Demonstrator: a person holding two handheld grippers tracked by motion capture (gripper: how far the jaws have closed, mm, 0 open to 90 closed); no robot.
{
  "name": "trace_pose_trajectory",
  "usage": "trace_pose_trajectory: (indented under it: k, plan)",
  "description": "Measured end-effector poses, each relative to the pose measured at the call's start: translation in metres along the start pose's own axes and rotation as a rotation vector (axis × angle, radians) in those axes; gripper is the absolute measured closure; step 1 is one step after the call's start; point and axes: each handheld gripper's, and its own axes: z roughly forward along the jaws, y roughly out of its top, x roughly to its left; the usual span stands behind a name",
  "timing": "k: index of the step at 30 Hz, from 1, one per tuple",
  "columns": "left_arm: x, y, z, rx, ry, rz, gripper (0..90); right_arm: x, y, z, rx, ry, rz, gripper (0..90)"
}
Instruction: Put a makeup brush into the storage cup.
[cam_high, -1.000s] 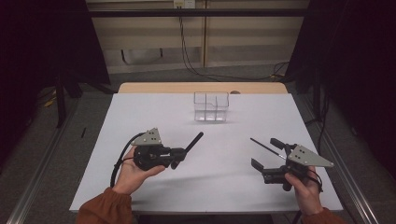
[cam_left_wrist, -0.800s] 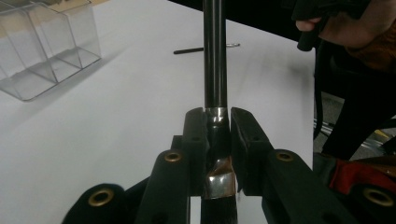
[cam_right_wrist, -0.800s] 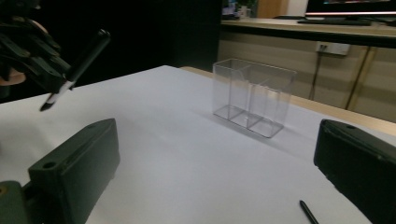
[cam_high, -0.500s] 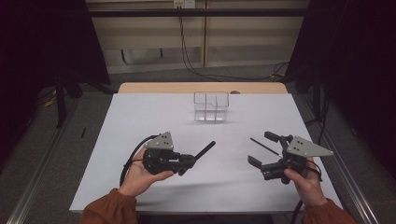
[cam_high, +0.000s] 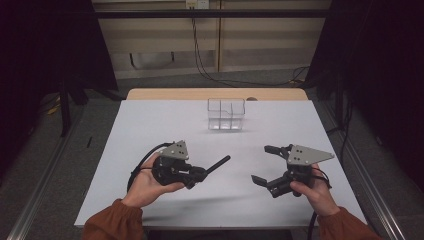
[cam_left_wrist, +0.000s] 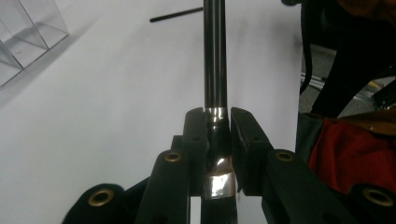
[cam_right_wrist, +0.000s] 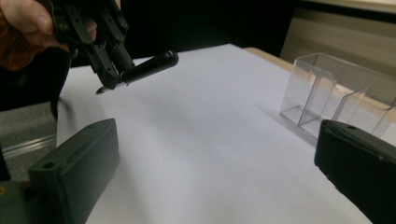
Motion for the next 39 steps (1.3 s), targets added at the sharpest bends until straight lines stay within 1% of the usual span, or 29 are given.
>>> trace_pose_trajectory:
  k: [2,4,5,6,7,8,9,11,12,13,14,15,17,20,21,22,23,24,25,26,27,28,29,31,35,36,37,38,39]
  plan:
    - [0.0,0.0,0.0,0.011,-0.003,0.003,77.0,0.0,0.0,0.001,0.009,0.007,-0.002,0.0]
    - [0.0,0.001,0.005,0.05,0.009,0.01,77.0,-0.001,0.001,0.004,0.036,0.019,-0.01,0.0]
    - [0.0,0.001,0.006,0.051,0.009,0.005,77.0,-0.001,0.001,0.005,0.048,0.029,-0.009,0.0]
    - [0.001,0.001,0.007,0.075,0.006,0.015,77.0,-0.001,0.001,0.006,0.059,0.038,-0.004,0.0]
    - [0.0,0.0,0.009,0.077,0.009,0.005,77.0,-0.001,0.002,0.008,0.08,0.052,-0.006,0.0]
    - [0.0,0.0,0.009,0.077,0.009,0.005,77.0,-0.001,0.002,0.008,0.08,0.052,-0.006,0.0]
    - [0.0,0.0,0.01,0.083,0.005,0.007,77.0,-0.001,0.002,0.01,0.115,0.067,-0.016,0.0]
    - [0.0,0.0,0.011,0.097,0.0,0.011,77.0,-0.001,0.002,0.011,0.124,0.072,-0.018,0.0]
    - [0.0,0.0,0.012,0.112,-0.003,0.019,77.0,0.0,0.004,0.013,0.162,0.085,-0.026,0.2]
    - [0.0,0.0,0.012,0.112,-0.003,0.019,77.1,0.0,0.005,0.014,0.181,0.093,-0.028,0.2]
    - [0.0,0.0,0.013,0.112,0.005,0.013,77.1,0.0,0.005,0.014,0.181,0.093,-0.028,0.2]
    - [0.001,0.0,0.014,0.125,0.002,0.008,77.1,0.0,0.006,0.016,0.202,0.091,-0.039,0.3]
    - [0.004,-0.001,0.017,0.164,0.011,0.004,77.1,0.0,0.007,0.019,0.228,0.101,-0.038,0.4]
    - [0.005,-0.002,0.019,0.18,0.012,-0.005,77.1,0.0,0.008,0.025,0.302,0.139,-0.039,1.1]
    - [0.005,-0.002,0.019,0.18,0.012,-0.005,77.1,0.0,0.008,0.025,0.302,0.139,-0.039,1.1]
    - [0.005,-0.001,0.021,0.192,0.008,-0.003,77.1,0.001,0.008,0.029,0.341,0.157,-0.046,1.3]
    - [0.005,-0.001,0.021,0.192,0.008,-0.003,77.1,0.001,0.008,0.03,0.356,0.169,-0.047,1.6]
    - [0.004,-0.001,0.021,0.209,0.002,0.003,77.1,0.001,0.008,0.032,0.379,0.189,-0.047,2.1]
    - [0.004,0.003,0.02,0.223,-0.028,0.011,77.1,0.001,0.008,0.034,0.395,0.203,-0.05,2.2]
    - [0.004,0.003,0.02,0.223,-0.028,0.011,77.1,0.001,0.008,0.034,0.395,0.203,-0.05,2.2]
    - [0.004,0.005,0.019,0.219,-0.029,0.015,77.1,0.001,0.008,0.035,0.41,0.214,-0.055,2.2]
    - [0.004,0.006,0.018,0.233,-0.023,0.017,77.1,0.002,0.009,0.038,0.43,0.236,-0.06,2.2]
    - [0.003,0.007,0.019,0.243,-0.019,0.023,77.1,0.002,0.009,0.038,0.43,0.236,-0.06,2.2]
    - [0.002,0.009,0.021,0.273,-0.023,0.027,77.1,0.001,0.012,0.04,0.442,0.256,-0.062,2.2]
    - [0.001,0.011,0.026,0.294,-0.033,0.041,77.1,-0.001,0.015,0.042,0.46,0.265,-0.07,3.3]
    - [0.0,0.01,0.027,0.297,-0.034,0.036,77.1,-0.001,0.015,0.044,0.468,0.272,-0.072,3.8]
    - [0.0,0.01,0.028,0.303,-0.038,0.036,77.1,-0.001,0.016,0.045,0.481,0.275,-0.08,3.9]
    - [0.0,0.01,0.03,0.315,-0.047,0.04,77.1,0.0,0.016,0.049,0.511,0.295,-0.101,4.7]
    - [0.0,0.01,0.03,0.315,-0.047,0.04,77.1,0.001,0.016,0.05,0.521,0.305,-0.107,5.1]
